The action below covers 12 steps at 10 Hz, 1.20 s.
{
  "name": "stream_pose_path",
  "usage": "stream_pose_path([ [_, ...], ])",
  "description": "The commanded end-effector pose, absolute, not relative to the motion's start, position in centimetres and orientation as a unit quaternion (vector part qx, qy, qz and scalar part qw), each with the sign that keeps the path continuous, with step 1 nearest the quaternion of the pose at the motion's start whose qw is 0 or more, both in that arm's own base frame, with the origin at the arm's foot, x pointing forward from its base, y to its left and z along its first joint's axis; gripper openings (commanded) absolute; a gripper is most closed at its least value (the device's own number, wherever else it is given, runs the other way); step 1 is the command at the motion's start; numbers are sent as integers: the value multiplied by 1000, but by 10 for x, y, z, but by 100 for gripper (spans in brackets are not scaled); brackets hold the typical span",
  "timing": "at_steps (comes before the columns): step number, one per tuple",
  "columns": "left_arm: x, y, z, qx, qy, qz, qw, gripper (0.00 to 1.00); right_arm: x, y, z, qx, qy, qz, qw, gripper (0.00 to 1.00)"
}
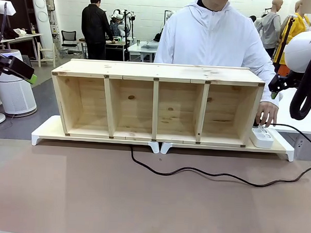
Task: Perform cable management.
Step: Release the Power Cable when the human grasps it.
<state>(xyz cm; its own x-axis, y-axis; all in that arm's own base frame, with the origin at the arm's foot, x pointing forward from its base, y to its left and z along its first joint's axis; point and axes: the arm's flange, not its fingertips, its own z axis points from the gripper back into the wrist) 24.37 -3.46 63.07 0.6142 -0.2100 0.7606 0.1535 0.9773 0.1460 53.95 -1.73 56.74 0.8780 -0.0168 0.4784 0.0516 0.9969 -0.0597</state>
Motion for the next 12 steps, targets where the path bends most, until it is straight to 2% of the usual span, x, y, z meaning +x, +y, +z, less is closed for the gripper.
stream_pose_path([
  [1,245,-35,631,32,-431,-100,896,100,540,-17,567,-29,-245,-22,969,100],
  [12,245,-35,631,32,-431,-100,896,100,540,-17,567,-29,-245,-22,969,100],
])
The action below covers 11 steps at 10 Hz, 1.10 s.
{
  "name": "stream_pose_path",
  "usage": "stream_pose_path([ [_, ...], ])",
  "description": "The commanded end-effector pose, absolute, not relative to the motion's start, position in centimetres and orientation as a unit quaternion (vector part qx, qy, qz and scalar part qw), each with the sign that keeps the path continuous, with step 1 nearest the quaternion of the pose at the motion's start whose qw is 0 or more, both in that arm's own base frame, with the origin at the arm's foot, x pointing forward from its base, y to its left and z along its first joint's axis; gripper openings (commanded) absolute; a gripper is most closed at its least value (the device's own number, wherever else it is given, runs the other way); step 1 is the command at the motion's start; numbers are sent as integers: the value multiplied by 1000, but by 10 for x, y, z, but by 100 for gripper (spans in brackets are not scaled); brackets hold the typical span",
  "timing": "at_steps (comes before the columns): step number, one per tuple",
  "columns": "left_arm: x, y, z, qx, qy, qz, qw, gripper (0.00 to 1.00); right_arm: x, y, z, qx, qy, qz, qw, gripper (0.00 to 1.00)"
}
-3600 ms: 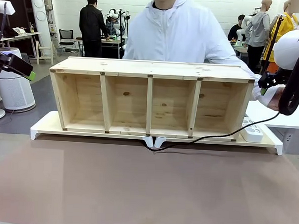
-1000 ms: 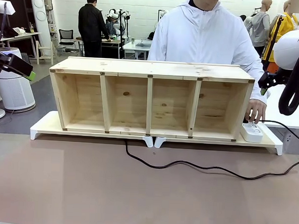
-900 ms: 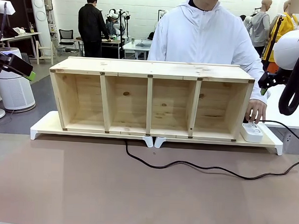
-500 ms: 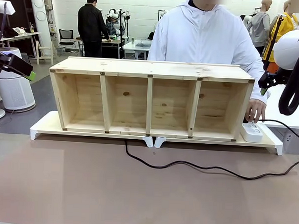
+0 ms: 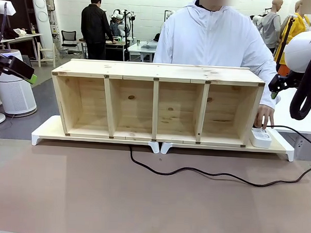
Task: Perform cable management.
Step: Release the Power Cable when the human grasps it.
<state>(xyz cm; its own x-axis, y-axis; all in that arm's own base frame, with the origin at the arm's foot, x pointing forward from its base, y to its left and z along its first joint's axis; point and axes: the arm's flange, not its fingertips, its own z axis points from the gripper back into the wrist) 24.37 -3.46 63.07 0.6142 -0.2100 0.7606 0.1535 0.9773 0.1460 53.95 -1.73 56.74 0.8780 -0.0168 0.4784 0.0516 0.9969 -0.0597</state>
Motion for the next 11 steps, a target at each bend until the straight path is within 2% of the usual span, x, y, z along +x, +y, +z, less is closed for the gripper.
stream_pose_path([
  [1,245,-35,631,32,-431,-100,896,100,540,-17,567,-29,-245,-22,969,100],
  [11,245,-35,631,32,-431,-100,896,100,540,-17,567,-29,-245,-22,969,100],
])
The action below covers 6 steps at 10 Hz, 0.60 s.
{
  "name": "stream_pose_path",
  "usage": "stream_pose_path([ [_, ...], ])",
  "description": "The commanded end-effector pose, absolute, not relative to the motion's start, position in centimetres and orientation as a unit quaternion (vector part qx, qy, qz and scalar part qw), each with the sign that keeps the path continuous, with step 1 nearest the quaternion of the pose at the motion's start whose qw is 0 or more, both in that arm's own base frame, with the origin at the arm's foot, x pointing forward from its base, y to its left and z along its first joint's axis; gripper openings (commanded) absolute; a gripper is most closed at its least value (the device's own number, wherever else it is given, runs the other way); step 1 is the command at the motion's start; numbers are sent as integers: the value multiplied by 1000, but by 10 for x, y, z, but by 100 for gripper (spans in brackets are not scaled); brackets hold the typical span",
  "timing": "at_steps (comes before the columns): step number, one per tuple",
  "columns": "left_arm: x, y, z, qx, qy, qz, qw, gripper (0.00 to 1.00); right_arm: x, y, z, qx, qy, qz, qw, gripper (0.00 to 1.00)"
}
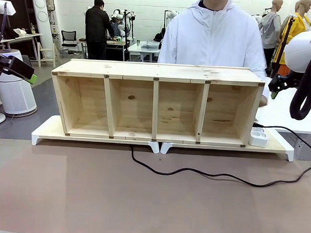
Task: Perform cable management.
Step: Release the Power Cable when the human grasps it.
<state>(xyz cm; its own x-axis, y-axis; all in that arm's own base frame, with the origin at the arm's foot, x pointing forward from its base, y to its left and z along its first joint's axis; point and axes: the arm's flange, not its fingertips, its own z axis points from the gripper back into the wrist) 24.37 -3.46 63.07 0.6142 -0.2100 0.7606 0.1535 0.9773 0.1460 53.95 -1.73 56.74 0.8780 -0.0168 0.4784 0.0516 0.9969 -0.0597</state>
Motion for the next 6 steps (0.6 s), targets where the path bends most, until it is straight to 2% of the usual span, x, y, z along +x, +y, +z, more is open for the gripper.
stream_pose_path([
  [1,245,-35,631,32,-431,-100,896,100,540,-17,567,-29,-245,-22,969,100],
  [6,245,-35,631,32,-431,-100,896,100,540,-17,567,-29,-245,-22,969,100],
])
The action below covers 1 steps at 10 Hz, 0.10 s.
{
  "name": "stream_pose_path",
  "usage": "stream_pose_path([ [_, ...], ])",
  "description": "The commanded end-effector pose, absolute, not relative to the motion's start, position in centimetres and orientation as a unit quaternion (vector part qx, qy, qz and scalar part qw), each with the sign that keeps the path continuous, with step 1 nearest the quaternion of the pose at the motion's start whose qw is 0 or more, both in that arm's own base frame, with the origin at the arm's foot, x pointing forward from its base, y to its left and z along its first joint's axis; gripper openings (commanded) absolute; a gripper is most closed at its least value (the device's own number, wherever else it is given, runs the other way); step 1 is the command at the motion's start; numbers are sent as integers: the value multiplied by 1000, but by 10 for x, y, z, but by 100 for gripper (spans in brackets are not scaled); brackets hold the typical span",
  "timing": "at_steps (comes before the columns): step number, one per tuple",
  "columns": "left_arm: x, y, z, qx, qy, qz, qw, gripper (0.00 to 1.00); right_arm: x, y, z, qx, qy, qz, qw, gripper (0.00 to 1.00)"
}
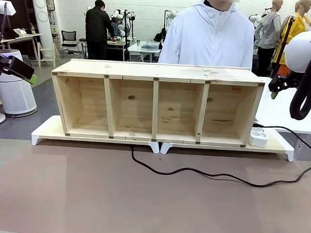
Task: Perform cable management.
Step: Release the Power Cable when the human grasps it.
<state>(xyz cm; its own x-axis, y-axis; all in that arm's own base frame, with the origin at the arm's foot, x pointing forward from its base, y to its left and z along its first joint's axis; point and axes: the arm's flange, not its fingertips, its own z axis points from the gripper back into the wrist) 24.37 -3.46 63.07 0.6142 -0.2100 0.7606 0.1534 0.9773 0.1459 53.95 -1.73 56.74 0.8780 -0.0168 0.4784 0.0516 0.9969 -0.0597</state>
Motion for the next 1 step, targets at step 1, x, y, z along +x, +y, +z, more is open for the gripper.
stream_pose_path([
  [1,245,-35,631,32,-431,-100,896,100,540,-17,567,-29,-245,-22,969,100],
])
